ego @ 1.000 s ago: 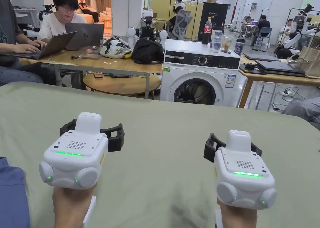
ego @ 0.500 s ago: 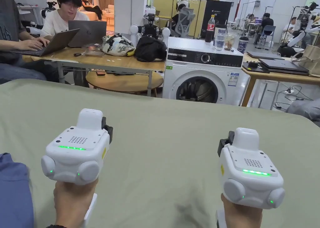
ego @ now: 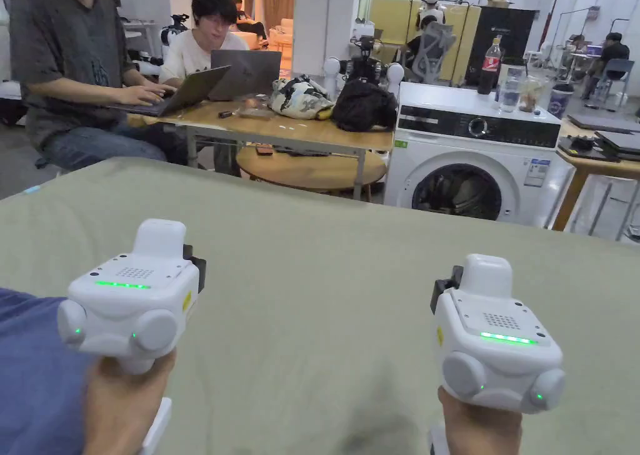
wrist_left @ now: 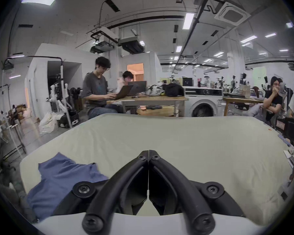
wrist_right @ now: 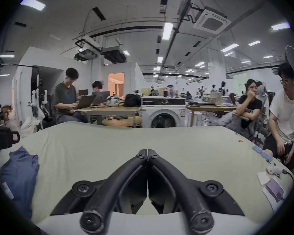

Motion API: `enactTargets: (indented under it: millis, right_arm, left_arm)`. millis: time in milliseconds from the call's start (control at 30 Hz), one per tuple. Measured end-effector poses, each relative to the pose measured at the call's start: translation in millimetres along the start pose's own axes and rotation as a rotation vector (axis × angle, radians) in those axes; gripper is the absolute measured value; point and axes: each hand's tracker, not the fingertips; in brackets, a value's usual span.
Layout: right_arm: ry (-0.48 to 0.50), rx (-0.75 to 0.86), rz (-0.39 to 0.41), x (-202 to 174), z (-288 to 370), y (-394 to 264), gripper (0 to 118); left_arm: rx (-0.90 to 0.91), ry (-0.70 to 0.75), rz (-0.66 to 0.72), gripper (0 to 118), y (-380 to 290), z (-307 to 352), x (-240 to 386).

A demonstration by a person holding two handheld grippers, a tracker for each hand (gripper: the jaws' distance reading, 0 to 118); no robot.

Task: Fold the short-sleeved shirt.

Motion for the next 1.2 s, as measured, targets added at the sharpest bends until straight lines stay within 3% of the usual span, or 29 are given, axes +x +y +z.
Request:
enactTargets:
  millis: [300, 500, 533, 600, 867, 933, 1000, 1100, 1200]
  right_arm:
    - [0.211, -0.044, 0.059, -116.6, -10.5, -2.8, 0]
    - [0.285, -0.076, 0.096, -153.8, -8.5, -15.8, 0]
    - [0.288, -0.080, 0.098, -155.2, -10.6, -18.1, 0]
    - [0.291, -0.088, 0.107, -156.2, -11.9, -21.8, 0]
    - [0.260, -0.117, 0.146, -137.9, -21.5, -27.9, 0]
    - [0.249, -0.123, 0.150, -132.8, -22.6, -29.7, 0]
    - [0.238, -0.131, 0.152, -127.7, -25.1, -31.5, 0]
    - [0.225, -0.141, 0.153, -123.3, -26.0, -34.5, 0]
    - [0.222, -0.148, 0.150, -120.7, -26.1, -38.8, 0]
  left_arm:
    - [-0.303, 0.066, 0.020, 0, 16.7, 8.1, -114.8]
    - [-0.601, 0.010, 0.140, 0, 1.7, -22.3, -188.3]
    - [-0.643, 0.011, 0.152, 9, -2.5, -30.2, -197.2]
    - [-0.725, -0.005, 0.176, 61, -14.5, -47.6, -212.1]
    - [-0.865, 0.024, 0.324, 59, -73.9, -105.5, -238.3]
    - [-0.939, 0.017, 0.306, 66, -96.7, -123.1, -234.2]
    - [-0.868, 0.031, 0.225, 70, -103.8, -118.1, -219.7]
    - [-0.844, 0.100, 0.150, 63, -101.5, -109.0, -196.2]
    - [-0.792, 0.041, 0.119, 9, -102.4, -99.3, -184.2]
